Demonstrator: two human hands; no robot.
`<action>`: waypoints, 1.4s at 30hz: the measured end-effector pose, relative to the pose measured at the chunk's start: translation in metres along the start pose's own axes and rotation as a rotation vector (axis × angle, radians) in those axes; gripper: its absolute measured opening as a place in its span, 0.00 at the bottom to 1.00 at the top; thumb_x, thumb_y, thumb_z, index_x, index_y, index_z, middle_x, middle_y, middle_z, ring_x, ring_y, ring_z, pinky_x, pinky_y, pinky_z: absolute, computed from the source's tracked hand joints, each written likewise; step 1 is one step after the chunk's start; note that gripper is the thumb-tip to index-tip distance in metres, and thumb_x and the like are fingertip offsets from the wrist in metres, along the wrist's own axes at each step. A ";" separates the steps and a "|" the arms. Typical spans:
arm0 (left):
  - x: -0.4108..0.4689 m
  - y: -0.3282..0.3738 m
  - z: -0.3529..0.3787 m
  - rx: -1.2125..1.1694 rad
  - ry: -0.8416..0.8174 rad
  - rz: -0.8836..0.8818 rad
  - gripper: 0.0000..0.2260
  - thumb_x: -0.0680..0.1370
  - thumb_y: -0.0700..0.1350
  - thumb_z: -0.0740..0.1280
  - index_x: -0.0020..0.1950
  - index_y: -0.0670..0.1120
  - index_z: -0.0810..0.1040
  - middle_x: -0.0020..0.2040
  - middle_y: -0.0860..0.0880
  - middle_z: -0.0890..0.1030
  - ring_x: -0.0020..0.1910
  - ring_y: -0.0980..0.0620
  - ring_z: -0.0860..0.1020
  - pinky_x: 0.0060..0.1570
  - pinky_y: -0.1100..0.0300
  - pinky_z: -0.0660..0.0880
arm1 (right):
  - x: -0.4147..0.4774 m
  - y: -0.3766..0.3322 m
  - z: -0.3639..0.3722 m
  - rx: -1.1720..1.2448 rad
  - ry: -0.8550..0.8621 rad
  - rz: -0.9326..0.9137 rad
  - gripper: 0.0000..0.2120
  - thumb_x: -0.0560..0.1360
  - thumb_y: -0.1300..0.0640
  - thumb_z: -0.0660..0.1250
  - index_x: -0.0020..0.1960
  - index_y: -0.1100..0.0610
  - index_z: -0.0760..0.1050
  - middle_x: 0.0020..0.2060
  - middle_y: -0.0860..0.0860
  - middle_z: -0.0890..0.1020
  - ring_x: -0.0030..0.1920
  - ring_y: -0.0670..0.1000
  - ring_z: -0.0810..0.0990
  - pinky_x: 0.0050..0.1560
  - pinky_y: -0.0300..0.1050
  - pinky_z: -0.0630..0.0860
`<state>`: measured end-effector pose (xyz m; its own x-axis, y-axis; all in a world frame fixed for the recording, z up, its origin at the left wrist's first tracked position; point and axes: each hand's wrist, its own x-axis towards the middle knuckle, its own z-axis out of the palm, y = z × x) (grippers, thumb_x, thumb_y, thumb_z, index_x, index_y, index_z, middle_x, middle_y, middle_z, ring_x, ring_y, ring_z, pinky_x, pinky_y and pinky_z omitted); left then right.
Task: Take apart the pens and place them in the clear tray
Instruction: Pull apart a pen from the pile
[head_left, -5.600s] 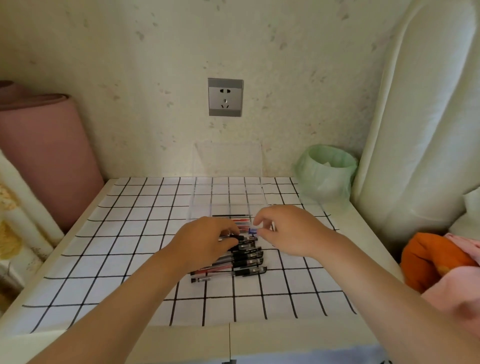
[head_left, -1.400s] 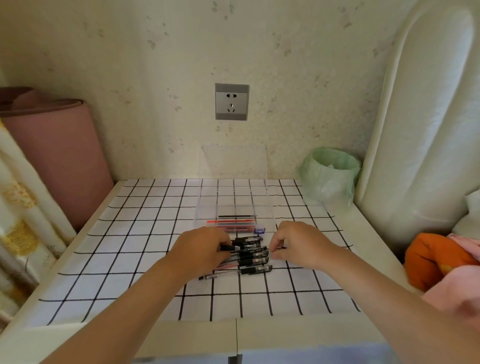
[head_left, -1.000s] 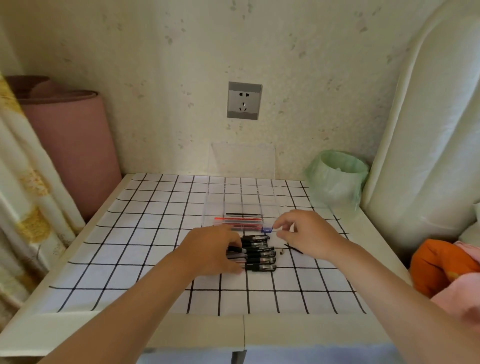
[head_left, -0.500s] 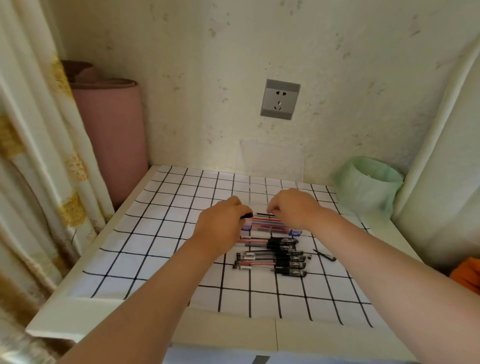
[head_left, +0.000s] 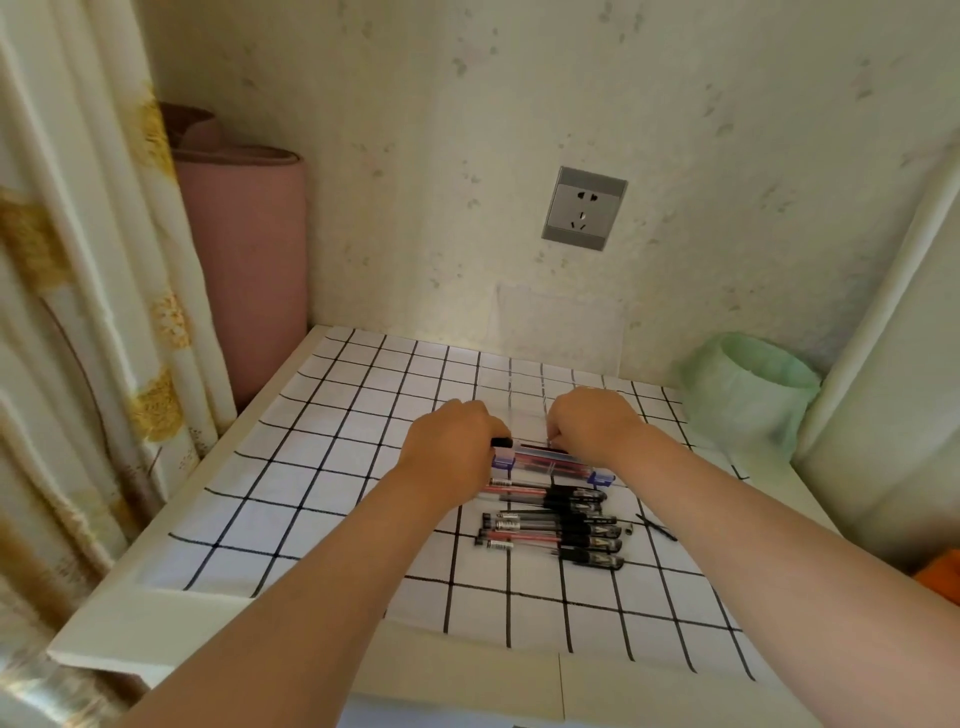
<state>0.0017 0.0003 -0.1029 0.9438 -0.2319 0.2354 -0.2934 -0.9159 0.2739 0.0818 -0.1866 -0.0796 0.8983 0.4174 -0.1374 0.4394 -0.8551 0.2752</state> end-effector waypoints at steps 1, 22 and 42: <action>0.000 0.000 -0.002 -0.002 0.018 -0.001 0.16 0.80 0.43 0.63 0.66 0.57 0.76 0.60 0.52 0.76 0.58 0.50 0.73 0.51 0.54 0.76 | 0.000 -0.001 -0.001 0.003 -0.007 0.000 0.08 0.75 0.58 0.65 0.42 0.51 0.83 0.39 0.49 0.83 0.40 0.52 0.81 0.35 0.42 0.73; 0.001 0.009 -0.010 -0.064 0.058 0.002 0.13 0.82 0.50 0.59 0.64 0.55 0.78 0.54 0.52 0.77 0.53 0.51 0.75 0.47 0.57 0.74 | -0.010 0.006 -0.010 0.223 -0.001 -0.103 0.11 0.77 0.58 0.66 0.57 0.53 0.82 0.54 0.50 0.83 0.53 0.51 0.80 0.53 0.44 0.77; -0.009 0.035 -0.015 -0.224 -0.057 0.000 0.10 0.81 0.54 0.60 0.59 0.58 0.79 0.51 0.59 0.79 0.49 0.59 0.76 0.50 0.60 0.75 | -0.109 0.029 0.015 0.604 0.333 0.047 0.08 0.77 0.57 0.66 0.53 0.48 0.81 0.44 0.42 0.79 0.37 0.36 0.72 0.36 0.29 0.63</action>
<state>-0.0190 -0.0248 -0.0811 0.9491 -0.2554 0.1841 -0.3134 -0.8221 0.4753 -0.0035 -0.2614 -0.0705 0.9116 0.3656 0.1879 0.4086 -0.8557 -0.3177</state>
